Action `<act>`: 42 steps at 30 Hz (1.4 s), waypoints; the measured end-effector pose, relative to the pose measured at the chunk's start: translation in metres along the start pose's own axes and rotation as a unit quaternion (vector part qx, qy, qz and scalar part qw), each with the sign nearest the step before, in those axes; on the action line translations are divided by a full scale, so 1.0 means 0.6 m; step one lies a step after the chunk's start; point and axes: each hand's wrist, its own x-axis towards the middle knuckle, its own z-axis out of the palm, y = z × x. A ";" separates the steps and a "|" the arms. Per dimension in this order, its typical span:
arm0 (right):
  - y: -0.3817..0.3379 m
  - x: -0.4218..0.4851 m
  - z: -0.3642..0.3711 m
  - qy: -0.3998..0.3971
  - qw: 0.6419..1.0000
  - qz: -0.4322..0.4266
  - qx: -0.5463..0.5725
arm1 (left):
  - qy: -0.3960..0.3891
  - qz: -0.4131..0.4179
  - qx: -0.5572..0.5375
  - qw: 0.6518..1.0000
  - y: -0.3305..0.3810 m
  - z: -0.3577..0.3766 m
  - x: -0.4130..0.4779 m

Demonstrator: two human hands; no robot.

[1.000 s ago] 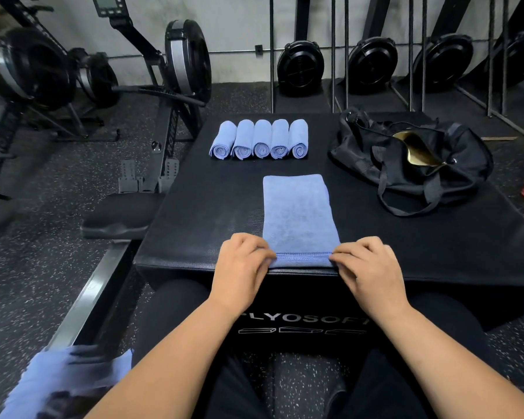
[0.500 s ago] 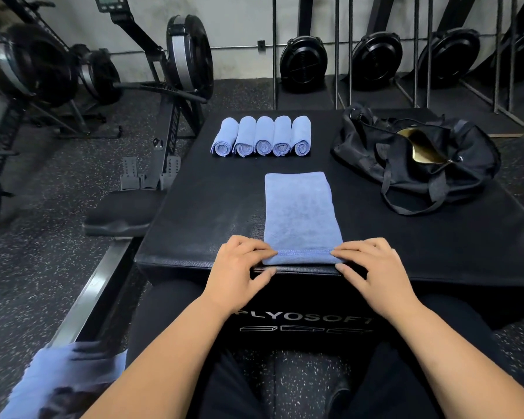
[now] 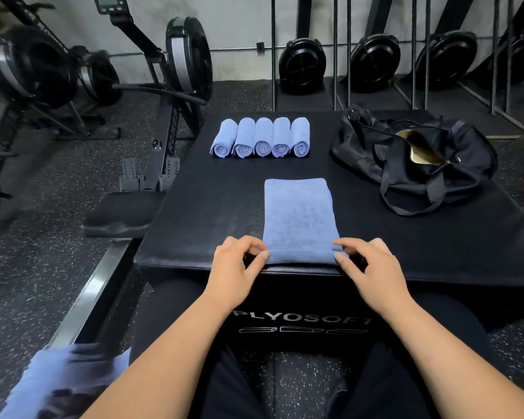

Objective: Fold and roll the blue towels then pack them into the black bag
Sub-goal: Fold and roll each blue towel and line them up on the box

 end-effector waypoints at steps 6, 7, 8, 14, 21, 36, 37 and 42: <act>-0.005 0.007 0.004 0.035 0.999 0.008 -0.033 | 0.033 0.013 0.054 0.998 0.009 0.014 0.000; -0.002 0.008 0.006 0.038 0.998 0.009 -0.042 | 0.040 0.006 0.066 0.997 0.009 0.015 0.002; 0.001 0.008 0.009 0.041 0.998 0.009 -0.050 | 0.048 -0.002 0.073 0.996 0.010 0.016 0.004; 0.002 0.009 0.013 0.093 0.987 -0.077 -0.103 | 0.048 0.140 0.132 0.980 0.011 0.018 0.011; 0.022 0.001 0.028 0.088 0.963 -0.187 -0.174 | 0.041 0.165 0.159 0.973 0.001 0.021 0.005; 0.007 0.003 0.026 0.052 0.993 -0.012 -0.105 | 0.017 0.022 0.067 0.997 0.006 0.020 0.009; 0.003 0.004 0.023 0.055 0.996 0.010 -0.074 | 0.021 0.000 0.043 0.999 0.009 0.020 0.008; -0.006 0.008 0.014 0.043 0.995 0.089 0.013 | 0.051 -0.057 -0.015 0.997 0.015 0.020 0.006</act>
